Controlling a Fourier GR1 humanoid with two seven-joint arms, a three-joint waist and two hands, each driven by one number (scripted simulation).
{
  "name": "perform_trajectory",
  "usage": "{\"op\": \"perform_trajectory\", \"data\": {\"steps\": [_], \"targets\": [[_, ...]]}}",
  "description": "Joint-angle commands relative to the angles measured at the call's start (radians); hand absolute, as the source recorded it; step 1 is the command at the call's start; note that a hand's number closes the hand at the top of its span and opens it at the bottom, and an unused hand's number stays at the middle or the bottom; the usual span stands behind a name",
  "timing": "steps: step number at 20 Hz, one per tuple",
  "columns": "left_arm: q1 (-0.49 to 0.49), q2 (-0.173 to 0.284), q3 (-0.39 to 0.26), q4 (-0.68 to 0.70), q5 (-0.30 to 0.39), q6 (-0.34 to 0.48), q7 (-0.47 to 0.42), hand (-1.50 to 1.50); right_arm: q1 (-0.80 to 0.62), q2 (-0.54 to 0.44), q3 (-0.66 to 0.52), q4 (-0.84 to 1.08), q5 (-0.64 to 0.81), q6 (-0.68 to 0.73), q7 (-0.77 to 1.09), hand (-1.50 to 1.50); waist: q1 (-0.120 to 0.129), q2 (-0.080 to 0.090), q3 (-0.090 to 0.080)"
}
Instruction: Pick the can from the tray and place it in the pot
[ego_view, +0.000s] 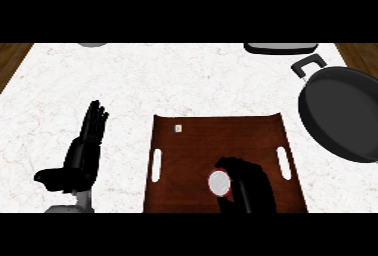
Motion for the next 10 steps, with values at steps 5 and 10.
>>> {"op": "perform_trajectory", "data": {"steps": [5,10], "targets": [[0.003,-0.008,-0.016,-0.024,-0.011,-0.001,-0.009,0.0,-0.206,0.026,-0.419,0.114,-0.052,0.052,0.33,1.5,0.015,0.038,0.001],[-0.015,-0.014,-0.022,-0.041,-0.008,-0.004,-0.011,0.0,-0.335,0.011,-0.622,0.198,-0.013,0.09,0.556,1.5,0.047,0.058,-0.003]]}}
